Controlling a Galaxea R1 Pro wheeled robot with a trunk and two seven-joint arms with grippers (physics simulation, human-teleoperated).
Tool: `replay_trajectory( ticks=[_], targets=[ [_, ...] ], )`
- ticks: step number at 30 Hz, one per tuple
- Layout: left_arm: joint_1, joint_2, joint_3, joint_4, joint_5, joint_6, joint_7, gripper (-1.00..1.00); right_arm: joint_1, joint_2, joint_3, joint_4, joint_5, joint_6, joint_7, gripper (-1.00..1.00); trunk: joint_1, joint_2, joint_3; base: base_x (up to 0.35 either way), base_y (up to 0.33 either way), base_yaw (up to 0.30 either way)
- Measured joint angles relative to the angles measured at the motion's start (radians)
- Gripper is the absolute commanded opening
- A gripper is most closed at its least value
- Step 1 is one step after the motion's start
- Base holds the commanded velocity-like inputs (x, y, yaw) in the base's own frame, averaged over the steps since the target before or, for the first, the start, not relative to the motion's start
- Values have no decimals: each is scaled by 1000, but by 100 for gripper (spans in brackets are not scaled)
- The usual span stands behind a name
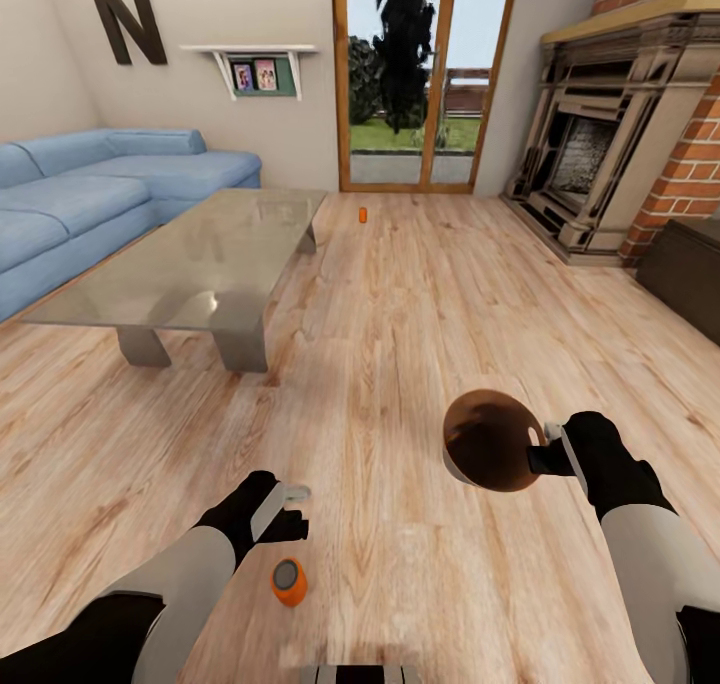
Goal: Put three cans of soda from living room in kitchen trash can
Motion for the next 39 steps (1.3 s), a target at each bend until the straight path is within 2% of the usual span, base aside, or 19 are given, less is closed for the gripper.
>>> replay_trajectory(
  ticks=[5,16,19,22,25,30,37,39],
  targets=[
    [0,0,0,0,0,0,0,100,0,0,0,0,1,0,0,-100,2,-1,-19,0,0,0],
    [-6,0,6,1,6,5,-6,100,4,-6,-7,5,-11,-5,20,-100,2,-1,-20,0,0,0],
    [-6,0,14,1,9,10,-8,100,4,-23,-23,22,21,-21,22,-100,2,-1,-20,0,0,0],
    [-6,0,14,1,9,10,-8,100,4,-25,-37,22,86,-21,22,-100,2,-1,-20,0,0,0],
    [-6,0,14,2,9,10,-8,100,4,-25,-37,22,122,-20,22,-100,2,-1,-20,0,0,0],
    [-6,0,14,2,9,9,-8,100,4,-25,-37,22,151,-20,23,-100,2,-1,-20,0,0,0],
    [-6,0,14,2,9,9,-8,100,4,-25,-37,22,172,-20,23,-100,2,-1,-20,0,0,0],
    [-3,-2,14,-4,15,4,-9,100,4,-18,-37,22,182,-19,17,-100,2,-1,-20,0,0,0]
  ],
)
